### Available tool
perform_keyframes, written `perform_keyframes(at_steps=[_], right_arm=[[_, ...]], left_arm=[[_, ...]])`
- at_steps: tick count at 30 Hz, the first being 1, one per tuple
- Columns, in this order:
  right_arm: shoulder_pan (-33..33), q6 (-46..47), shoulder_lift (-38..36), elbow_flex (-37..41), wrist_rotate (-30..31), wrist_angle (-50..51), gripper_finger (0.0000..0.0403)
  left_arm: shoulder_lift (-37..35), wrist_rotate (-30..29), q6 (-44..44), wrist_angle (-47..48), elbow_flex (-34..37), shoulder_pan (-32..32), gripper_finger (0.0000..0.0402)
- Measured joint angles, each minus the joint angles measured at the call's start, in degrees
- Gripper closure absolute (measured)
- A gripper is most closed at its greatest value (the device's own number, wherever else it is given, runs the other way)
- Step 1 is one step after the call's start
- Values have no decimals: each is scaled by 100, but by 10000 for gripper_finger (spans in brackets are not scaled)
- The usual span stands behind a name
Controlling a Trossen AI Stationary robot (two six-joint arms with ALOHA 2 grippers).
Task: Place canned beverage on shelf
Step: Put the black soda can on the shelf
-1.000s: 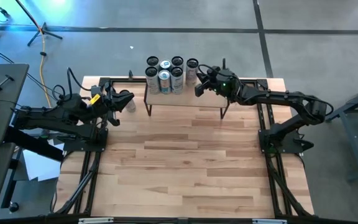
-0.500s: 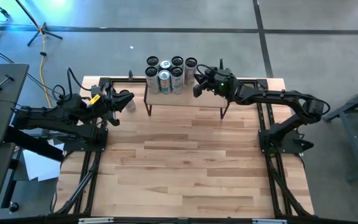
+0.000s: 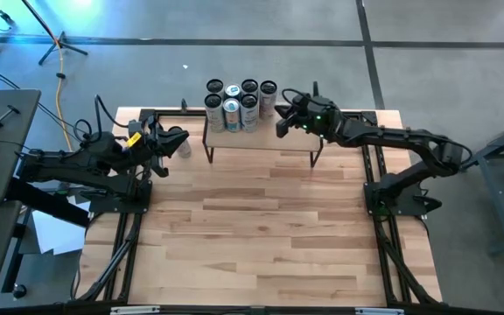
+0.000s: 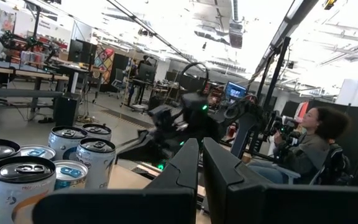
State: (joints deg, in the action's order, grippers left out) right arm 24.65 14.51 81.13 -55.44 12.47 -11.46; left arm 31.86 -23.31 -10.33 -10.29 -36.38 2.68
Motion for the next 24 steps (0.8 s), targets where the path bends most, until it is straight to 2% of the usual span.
perform_keyframes(at_steps=[5,12,18,24], right_arm=[[-145,-48,-743,0,-207,710,403],[-729,-226,-1628,2,-216,1237,403],[-1301,-316,-1953,0,-160,1145,403],[-1677,-322,-1968,1,-138,1145,403]], left_arm=[[-4,0,101,70,0,0,401],[-2,0,105,233,0,0,401],[-4,-2,352,289,0,0,401],[-3,-57,457,280,0,0,401]])
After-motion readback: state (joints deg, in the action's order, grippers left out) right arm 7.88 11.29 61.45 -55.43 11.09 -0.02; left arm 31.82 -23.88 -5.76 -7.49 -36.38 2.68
